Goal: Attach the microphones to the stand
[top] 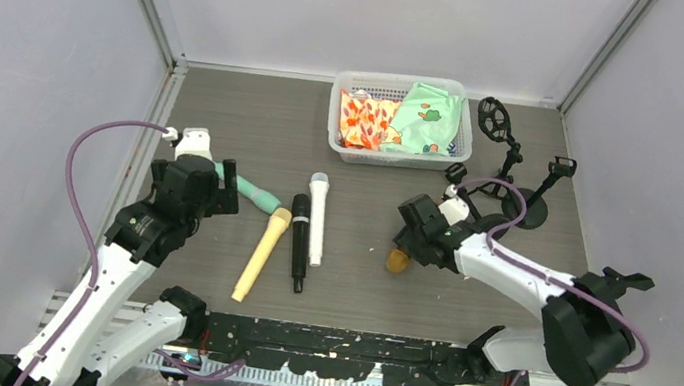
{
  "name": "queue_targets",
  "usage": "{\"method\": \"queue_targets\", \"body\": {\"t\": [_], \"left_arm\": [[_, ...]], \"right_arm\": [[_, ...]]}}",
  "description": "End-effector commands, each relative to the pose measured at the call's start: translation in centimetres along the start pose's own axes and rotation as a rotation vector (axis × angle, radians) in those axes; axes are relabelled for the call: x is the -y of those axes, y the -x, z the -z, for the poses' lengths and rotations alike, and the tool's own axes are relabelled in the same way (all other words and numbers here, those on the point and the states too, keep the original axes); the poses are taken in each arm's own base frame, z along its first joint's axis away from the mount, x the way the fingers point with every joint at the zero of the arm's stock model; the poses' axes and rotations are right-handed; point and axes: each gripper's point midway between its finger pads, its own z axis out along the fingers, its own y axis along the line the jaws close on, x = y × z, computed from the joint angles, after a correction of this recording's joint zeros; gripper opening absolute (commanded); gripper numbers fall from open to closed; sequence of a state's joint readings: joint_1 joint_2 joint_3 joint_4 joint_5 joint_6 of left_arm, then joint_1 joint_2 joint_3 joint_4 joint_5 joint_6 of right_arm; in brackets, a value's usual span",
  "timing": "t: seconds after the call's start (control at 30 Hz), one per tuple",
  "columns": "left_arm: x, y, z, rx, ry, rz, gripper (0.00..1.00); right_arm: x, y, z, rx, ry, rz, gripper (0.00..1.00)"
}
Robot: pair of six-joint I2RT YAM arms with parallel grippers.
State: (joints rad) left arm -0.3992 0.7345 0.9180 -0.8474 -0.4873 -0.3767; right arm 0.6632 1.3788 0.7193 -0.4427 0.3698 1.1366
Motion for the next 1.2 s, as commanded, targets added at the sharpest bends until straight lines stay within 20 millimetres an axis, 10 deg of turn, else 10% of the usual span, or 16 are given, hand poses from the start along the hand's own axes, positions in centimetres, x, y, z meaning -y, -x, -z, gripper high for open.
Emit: {"method": "queue_targets", "body": {"t": [0.0, 0.23, 0.6, 1.17], "left_arm": [[0.9, 1.3, 0.1, 0.051, -0.052, 0.008, 1.00], [2.9, 1.8, 1.1, 0.085, -0.186, 0.025, 1.00], [11.1, 6.2, 4.9, 0.165, -0.648, 0.124, 1.00], [14.6, 10.4, 10.9, 0.282, -0.953, -0.095, 1.00]], "right_arm": [[-3.0, -0.7, 3.3, -0.026, 0.161, -0.029, 0.13], [-6.9, -0.8, 7.3, -0.013, 0.433, 0.154, 0.01], [-11.3, 2.5, 14.5, 0.273, 0.787, 0.573, 0.01], [-11.6, 1.1, 18.3, 0.623, 0.891, 1.887, 0.01]]}}
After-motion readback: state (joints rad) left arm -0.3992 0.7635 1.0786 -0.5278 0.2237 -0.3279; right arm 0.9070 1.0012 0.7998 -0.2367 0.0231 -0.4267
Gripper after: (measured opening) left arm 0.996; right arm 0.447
